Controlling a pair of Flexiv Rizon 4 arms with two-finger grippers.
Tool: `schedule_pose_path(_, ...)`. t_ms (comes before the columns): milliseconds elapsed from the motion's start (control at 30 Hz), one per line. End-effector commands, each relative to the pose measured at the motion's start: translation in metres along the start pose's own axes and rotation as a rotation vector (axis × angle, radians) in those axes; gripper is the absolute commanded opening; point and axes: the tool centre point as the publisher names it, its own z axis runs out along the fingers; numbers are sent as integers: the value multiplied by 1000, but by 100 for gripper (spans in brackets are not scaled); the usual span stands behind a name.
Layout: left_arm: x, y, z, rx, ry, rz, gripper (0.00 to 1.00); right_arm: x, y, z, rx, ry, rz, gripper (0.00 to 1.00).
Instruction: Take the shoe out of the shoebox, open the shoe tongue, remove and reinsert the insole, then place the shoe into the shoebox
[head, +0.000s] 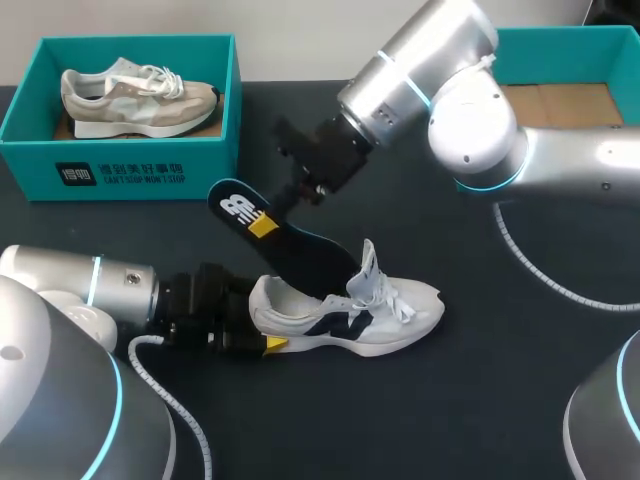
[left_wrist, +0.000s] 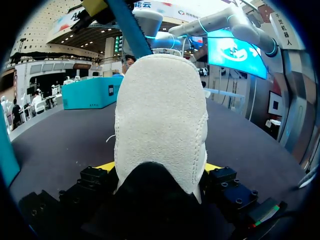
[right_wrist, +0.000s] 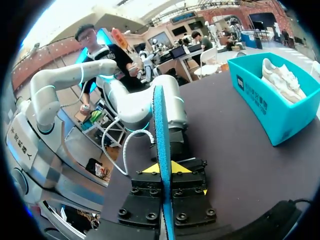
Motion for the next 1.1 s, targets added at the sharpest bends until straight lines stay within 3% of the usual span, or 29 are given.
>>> schedule_pose_path(33,0,6,4,-2,0,0,0,6,1,-6,-123,-79,17,0)
schedule_pose_path(67,0,6,4,-2,0,0,0,9,7,-9,-185,-91,16,0)
schedule_pose_path(233,0,6,4,-2,0,0,0,23,39,-23,-339,-145,99,0)
schedule_pose_path(267,0,6,4,-2,0,0,0,25,43,-24,-358,-173,91,0)
schedule_pose_path(500,0,6,4,-2,0,0,0,52,73,-44,-473,-95,154,0)
schedule_pose_path(767,0,6,4,-2,0,0,0,81,89,-68,-501,-54,218,0)
schedule_pose_path(1100,0,6,4,-2,0,0,0,81,89,-68,-501,-54,218,0)
